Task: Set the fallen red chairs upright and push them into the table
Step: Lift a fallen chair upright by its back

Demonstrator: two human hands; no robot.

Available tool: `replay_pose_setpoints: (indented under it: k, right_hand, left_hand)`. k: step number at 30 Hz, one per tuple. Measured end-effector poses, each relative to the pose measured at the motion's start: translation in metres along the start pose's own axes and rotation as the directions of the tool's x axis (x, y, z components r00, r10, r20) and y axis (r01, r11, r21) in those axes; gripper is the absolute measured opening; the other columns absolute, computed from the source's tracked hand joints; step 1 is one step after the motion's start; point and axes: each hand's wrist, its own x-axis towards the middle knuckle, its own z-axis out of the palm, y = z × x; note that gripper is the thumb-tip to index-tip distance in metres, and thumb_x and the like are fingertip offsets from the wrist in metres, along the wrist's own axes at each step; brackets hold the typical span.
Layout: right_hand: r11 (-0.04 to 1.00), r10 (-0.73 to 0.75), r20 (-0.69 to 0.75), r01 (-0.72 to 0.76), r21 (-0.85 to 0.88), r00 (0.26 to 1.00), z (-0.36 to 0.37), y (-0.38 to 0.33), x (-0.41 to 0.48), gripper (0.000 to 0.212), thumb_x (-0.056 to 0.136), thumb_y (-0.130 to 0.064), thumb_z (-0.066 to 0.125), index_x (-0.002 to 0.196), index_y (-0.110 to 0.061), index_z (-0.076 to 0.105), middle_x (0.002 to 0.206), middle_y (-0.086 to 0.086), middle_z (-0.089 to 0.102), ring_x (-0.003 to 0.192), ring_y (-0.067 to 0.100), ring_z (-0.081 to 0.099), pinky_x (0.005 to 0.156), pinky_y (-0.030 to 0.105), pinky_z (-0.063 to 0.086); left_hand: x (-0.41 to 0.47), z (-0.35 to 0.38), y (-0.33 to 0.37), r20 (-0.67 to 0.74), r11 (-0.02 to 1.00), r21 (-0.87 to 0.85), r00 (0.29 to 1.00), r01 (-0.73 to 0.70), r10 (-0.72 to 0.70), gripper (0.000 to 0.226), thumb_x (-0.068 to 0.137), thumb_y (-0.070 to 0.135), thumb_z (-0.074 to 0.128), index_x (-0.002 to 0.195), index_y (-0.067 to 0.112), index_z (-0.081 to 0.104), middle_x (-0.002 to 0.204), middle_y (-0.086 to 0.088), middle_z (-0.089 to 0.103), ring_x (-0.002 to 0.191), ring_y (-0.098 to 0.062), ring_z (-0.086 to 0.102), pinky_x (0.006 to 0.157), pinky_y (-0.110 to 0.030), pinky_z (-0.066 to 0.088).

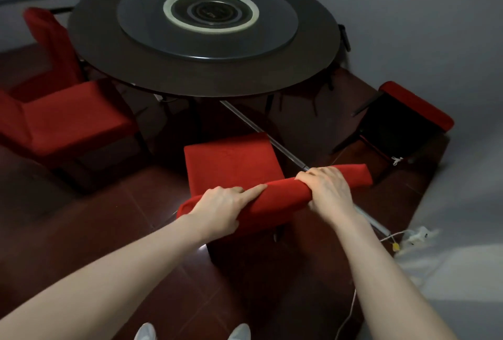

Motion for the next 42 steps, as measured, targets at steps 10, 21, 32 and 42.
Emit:
replay_pose_setpoints:
  k: [10,21,32,42]
  right_hand:
    - [0.997,-0.079,-0.033,0.08,0.018,0.996,-0.007,-0.053,0.037,0.045,0.066,-0.029,0.076,0.107,-0.03,0.056,0.1,-0.006,0.055,0.094,0.021,0.055,0.083,0.035,0.037]
    - [0.965,-0.226,0.184,0.193,0.179,0.957,0.014,-0.114,0.047,0.079,0.065,-0.037,0.076,0.134,-0.036,0.038,0.129,-0.008,0.053,0.118,0.019,0.054,0.095,0.039,0.043]
    - [0.979,-0.15,0.183,0.12,0.165,0.971,0.014,-0.119,0.042,0.078,0.064,-0.042,0.075,0.134,-0.041,0.04,0.111,-0.009,0.065,0.098,0.018,0.064,0.084,0.035,0.044]
    - [0.994,-0.024,0.237,-0.001,0.105,0.971,0.006,-0.133,0.037,0.079,0.062,-0.05,0.082,0.13,-0.035,0.045,0.116,-0.006,0.062,0.109,0.021,0.058,0.097,0.039,0.039]
  left_hand:
    - [-0.015,-0.025,-0.068,-0.058,0.991,0.124,0.997,0.057,-0.05,0.097,0.073,0.013,0.057,0.147,0.053,0.009,0.118,0.012,0.059,0.092,-0.019,0.064,0.063,-0.032,0.05]
    - [-0.057,0.003,-0.108,-0.12,0.953,0.241,0.98,0.185,-0.16,0.075,0.083,0.017,0.06,0.145,0.043,0.027,0.122,0.013,0.059,0.105,-0.017,0.061,0.088,-0.034,0.047]
    - [-0.051,0.001,-0.107,-0.033,0.967,0.164,0.981,0.195,-0.193,0.087,0.069,0.054,0.069,0.142,0.045,0.023,0.136,0.01,0.05,0.119,-0.02,0.053,0.098,-0.041,0.042]
    - [-0.043,0.0,-0.109,-0.035,0.977,0.112,0.984,0.18,-0.177,0.099,0.066,0.091,-0.001,0.138,0.036,0.038,0.13,0.006,0.058,0.116,-0.022,0.058,0.094,-0.04,0.046]
